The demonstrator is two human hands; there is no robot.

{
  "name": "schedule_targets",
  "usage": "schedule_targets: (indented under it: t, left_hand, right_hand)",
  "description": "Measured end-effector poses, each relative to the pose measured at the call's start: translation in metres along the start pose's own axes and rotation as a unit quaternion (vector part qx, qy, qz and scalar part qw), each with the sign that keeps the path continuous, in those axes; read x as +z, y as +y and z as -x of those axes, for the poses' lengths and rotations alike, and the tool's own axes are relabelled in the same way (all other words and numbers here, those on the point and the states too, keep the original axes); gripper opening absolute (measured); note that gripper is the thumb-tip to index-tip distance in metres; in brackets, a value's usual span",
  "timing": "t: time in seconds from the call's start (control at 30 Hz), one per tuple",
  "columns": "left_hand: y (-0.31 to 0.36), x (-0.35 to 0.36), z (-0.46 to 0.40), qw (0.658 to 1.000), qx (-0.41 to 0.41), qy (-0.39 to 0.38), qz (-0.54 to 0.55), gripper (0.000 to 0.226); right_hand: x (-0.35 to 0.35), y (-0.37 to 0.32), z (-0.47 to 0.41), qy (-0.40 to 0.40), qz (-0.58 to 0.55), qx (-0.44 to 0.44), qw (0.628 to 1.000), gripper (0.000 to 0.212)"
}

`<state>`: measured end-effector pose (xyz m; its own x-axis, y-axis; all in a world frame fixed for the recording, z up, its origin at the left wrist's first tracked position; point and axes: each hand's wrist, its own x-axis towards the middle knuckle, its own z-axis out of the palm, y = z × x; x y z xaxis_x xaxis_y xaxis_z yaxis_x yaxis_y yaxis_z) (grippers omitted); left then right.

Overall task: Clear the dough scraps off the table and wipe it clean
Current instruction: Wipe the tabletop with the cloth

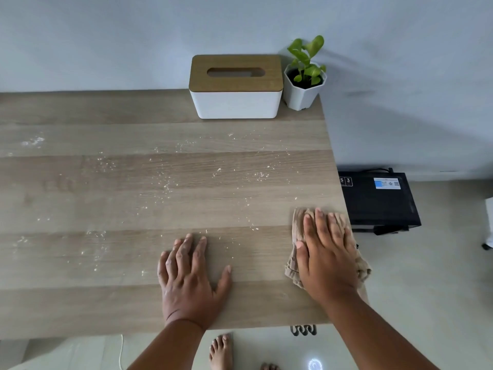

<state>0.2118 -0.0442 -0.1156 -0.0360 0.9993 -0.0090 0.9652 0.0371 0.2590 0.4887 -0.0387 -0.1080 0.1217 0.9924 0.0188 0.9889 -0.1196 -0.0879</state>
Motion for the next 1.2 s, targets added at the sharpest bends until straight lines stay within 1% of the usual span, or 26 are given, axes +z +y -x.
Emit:
schedule_targets:
  t: [0.17, 0.37, 0.77, 1.03, 1.2]
  left_hand:
    - [0.000, 0.000, 0.000, 1.000, 0.001, 0.003, 0.003, 0.081]
    - [0.002, -0.002, 0.000, 1.000, -0.003, -0.001, 0.007, 0.081]
    - [0.002, -0.003, -0.001, 1.000, -0.006, -0.008, 0.006, 0.081]
    - [0.002, -0.005, -0.001, 1.000, -0.002, -0.011, 0.014, 0.082]
    - [0.002, -0.005, -0.001, 1.000, -0.001, -0.007, 0.017, 0.083]
  right_hand:
    - [-0.002, -0.004, -0.031, -0.048, 0.018, 0.025, 0.998, 0.069]
    - [0.000, -0.008, -0.063, -0.063, 0.024, 0.036, 0.997, 0.072]
    - [0.000, -0.015, -0.134, -0.053, 0.042, 0.037, 0.997, 0.072]
    - [0.002, -0.019, -0.177, -0.055, 0.034, 0.034, 0.997, 0.065]
    - [0.003, -0.021, -0.199, -0.053, 0.031, 0.030, 0.998, 0.065]
